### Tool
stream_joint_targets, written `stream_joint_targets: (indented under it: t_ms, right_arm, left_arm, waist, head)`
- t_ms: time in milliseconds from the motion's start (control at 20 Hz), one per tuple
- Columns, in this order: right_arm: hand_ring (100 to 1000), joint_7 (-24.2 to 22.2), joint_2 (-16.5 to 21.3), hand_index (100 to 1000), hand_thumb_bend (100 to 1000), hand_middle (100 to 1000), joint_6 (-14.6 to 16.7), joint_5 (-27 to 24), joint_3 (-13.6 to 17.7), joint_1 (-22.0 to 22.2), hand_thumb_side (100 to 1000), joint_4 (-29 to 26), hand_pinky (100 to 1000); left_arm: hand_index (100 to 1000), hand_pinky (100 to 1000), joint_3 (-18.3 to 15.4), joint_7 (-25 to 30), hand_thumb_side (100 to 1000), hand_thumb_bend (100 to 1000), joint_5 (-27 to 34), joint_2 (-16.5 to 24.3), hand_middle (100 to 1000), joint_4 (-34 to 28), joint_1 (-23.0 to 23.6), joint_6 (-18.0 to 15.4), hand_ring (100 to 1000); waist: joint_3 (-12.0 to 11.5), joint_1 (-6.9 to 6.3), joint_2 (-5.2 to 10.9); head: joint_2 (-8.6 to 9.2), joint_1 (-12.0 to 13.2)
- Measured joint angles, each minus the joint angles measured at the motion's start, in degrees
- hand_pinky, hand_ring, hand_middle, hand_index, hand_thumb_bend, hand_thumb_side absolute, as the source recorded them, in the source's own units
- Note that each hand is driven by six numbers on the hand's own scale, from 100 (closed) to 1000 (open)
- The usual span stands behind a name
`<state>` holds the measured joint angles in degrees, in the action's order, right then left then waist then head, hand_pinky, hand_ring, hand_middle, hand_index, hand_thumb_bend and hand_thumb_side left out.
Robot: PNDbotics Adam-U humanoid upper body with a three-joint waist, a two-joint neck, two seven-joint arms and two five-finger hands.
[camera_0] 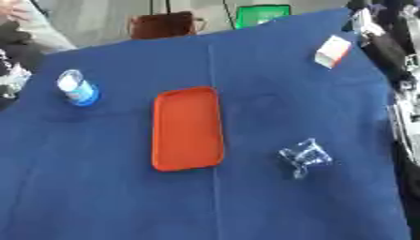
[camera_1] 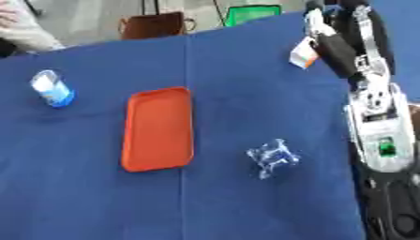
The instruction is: Pick up objects on the table and place them in the box.
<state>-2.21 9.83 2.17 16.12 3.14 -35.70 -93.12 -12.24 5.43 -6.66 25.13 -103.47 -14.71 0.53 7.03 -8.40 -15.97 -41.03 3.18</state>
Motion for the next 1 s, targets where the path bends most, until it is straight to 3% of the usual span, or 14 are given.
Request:
stream_joint_targets:
  t_ms: [500, 1000]
  right_arm:
    - [525, 0.00, 0.00, 854, 100, 641, 0.00, 0.00, 0.00, -0.01, 529, 0.00, 703]
    - [525, -0.07, -0.01, 854, 100, 641, -0.06, 0.00, -0.01, -0.05, 531, 0.00, 704]
  left_arm:
    - [918, 734, 0.00, -2.68, 634, 622, -4.60, 0.84, 805, 2.48, -1.70, 1.39, 800]
    - [926, 743, 0.56, -4.13, 609, 700, -10.17, 3.17, 837, 7.42, -4.05, 1.65, 821]
  waist:
    - [0.34, 0.02, 0.00]
    - [0.42, 0.05, 0.00]
  head:
    - [0.26, -0.13]
    - [0.71, -0.28]
